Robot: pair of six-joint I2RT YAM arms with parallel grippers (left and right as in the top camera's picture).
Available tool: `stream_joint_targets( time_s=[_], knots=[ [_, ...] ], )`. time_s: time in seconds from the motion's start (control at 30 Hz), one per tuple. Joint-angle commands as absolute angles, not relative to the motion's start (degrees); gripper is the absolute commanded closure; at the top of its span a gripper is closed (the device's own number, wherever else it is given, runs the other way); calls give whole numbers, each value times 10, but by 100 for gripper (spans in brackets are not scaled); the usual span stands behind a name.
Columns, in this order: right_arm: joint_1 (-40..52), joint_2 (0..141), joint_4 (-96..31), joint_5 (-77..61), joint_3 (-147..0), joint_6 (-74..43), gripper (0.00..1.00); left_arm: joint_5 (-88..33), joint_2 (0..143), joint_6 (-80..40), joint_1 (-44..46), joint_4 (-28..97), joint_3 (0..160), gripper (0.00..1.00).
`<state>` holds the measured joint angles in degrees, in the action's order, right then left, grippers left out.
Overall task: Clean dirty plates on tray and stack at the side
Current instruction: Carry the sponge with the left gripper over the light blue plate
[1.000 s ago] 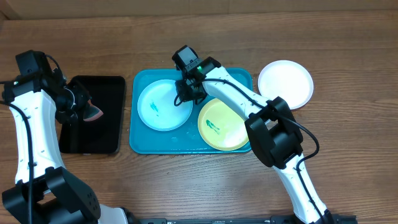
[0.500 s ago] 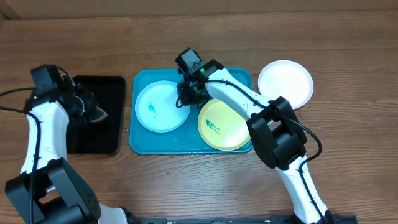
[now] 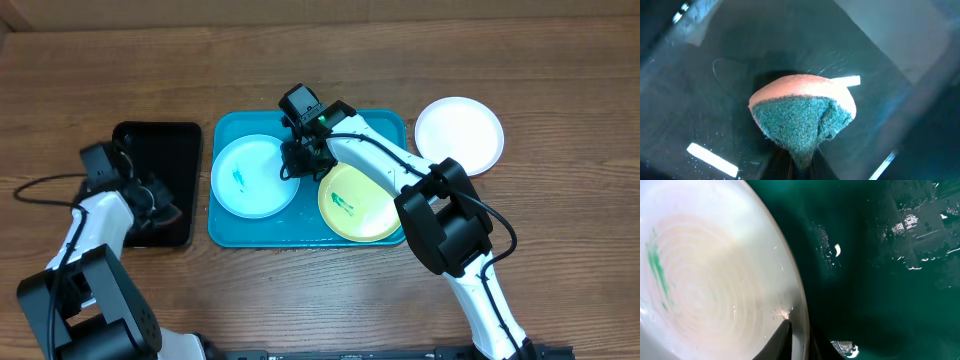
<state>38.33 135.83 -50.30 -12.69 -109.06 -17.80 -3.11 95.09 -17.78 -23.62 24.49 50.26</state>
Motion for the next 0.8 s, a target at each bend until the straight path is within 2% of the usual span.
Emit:
stream_joint_targets(
  time_s=[0.0,0.57,0.77],
  knots=[
    [393,1356,-509,-131,-1072,-179,87,-13,954,-169,-235,222,473,94],
    [393,1356,-513,-130,-1072,-178,86,-19,1039,-183,-237,228,483,96],
    [393,1356,-507,-129,-1072,-178,87,-19,1002,-183,-237,360,612,96]
  ],
)
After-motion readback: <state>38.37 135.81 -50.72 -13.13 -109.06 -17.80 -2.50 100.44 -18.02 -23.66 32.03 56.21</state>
